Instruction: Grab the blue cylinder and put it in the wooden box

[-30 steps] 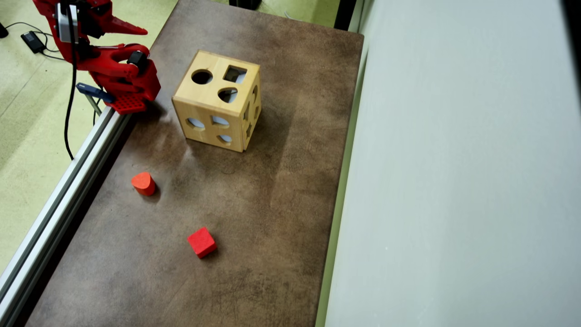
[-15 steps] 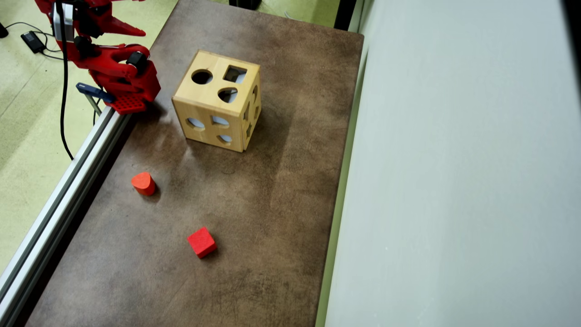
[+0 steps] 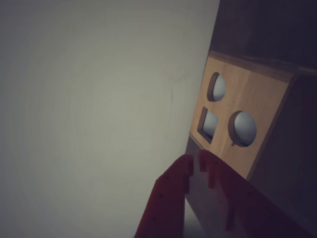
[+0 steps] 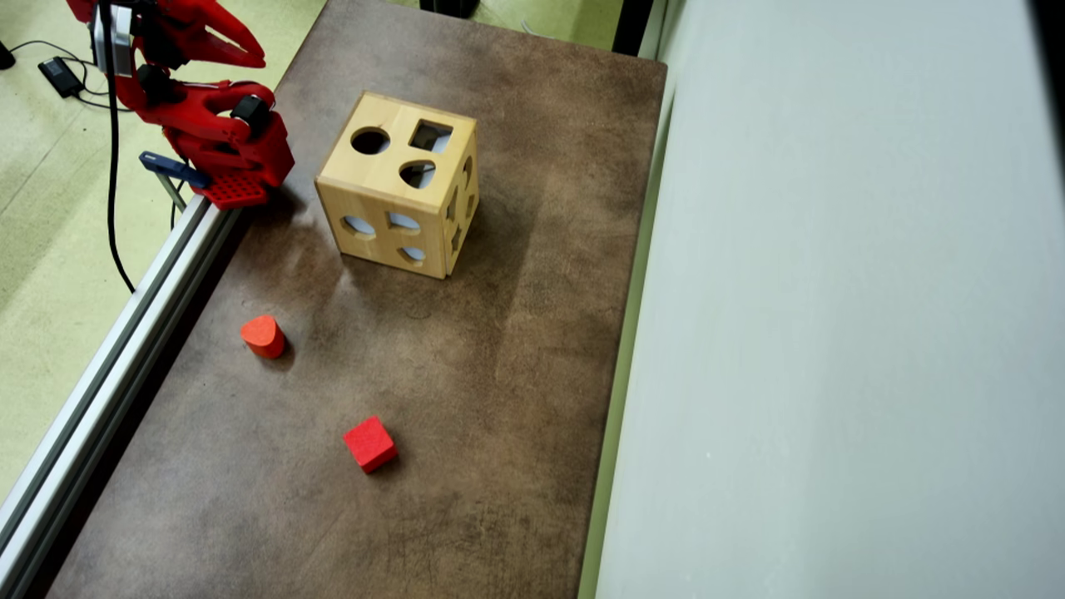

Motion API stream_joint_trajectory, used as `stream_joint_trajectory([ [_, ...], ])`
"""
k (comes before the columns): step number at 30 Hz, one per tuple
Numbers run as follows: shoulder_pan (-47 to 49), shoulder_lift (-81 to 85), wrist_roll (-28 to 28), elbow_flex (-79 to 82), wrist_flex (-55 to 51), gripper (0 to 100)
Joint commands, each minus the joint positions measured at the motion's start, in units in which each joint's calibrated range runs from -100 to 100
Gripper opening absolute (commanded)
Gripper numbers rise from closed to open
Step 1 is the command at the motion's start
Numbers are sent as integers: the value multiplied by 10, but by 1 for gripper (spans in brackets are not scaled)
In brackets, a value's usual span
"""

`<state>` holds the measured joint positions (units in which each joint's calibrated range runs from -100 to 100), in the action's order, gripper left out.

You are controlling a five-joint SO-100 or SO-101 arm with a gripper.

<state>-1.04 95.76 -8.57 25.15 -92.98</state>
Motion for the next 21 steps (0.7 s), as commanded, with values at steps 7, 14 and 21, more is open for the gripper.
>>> stream_joint_trajectory([
  [7,4,-3,0,1,1,2],
  [14,4,-3,0,1,1,2],
  [21,4,-3,0,1,1,2],
])
